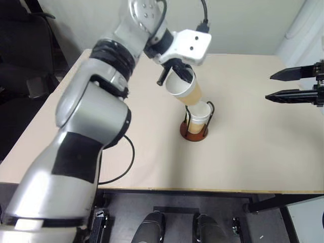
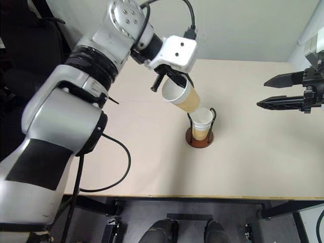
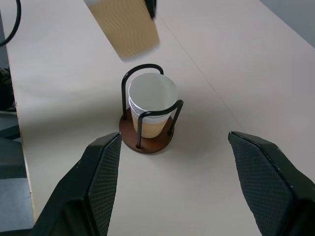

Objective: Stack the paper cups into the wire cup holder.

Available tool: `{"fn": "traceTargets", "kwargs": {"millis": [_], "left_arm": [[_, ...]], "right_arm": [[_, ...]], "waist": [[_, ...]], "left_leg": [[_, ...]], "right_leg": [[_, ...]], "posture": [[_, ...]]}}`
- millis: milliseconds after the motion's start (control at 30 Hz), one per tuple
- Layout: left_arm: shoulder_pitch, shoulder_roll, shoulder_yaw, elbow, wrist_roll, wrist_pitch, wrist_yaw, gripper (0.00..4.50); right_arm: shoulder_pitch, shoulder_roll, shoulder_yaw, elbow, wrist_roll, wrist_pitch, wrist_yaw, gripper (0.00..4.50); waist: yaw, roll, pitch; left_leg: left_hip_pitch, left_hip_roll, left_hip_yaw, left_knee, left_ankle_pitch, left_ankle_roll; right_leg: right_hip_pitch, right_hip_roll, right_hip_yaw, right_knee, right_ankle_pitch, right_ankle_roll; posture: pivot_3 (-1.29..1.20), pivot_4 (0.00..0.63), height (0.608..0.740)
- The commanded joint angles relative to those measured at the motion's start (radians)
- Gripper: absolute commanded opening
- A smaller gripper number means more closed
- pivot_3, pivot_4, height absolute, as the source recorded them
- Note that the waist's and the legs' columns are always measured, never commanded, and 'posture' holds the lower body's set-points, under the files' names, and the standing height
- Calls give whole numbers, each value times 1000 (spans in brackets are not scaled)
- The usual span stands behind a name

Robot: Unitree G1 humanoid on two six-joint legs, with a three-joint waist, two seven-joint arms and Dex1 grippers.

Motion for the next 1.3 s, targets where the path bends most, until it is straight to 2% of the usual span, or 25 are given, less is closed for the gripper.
{"fn": "traceTargets", "kwargs": {"millis": [33,467,700,1000,1300], "left_arm": [[-8,-9,53,3,53,-17,44,43],[28,-70,143,5,162,-33,93,43],[42,-94,157,8,204,-39,141,43],[50,-94,167,11,235,-35,120,43],[63,-94,169,14,258,-26,111,43]], "right_arm": [[-5,-20,-50,-33,17,7,-10,3509],[19,-30,-72,-57,25,20,-23,3509],[25,-35,-79,-72,34,25,-30,3509],[25,-38,-87,-80,39,31,-41,3509],[-69,-6,-74,-78,84,55,-45,3509]], "waist": [[0,0,0],[2,0,0],[2,0,0],[2,0,0],[0,0,0]], "left_leg": [[0,1,-1,0,0,0],[0,0,0,1,0,0],[1,1,0,2,-1,1],[1,1,1,3,-1,1],[2,1,1,3,-1,1]], "right_leg": [[0,-1,1,0,1,1],[0,-1,0,1,2,4],[0,-2,1,1,3,5],[1,-1,1,1,4,5],[1,0,1,2,4,5]], "posture": [[0,150,740],[0,150,740],[0,150,740],[0,150,740],[0,150,740]]}}
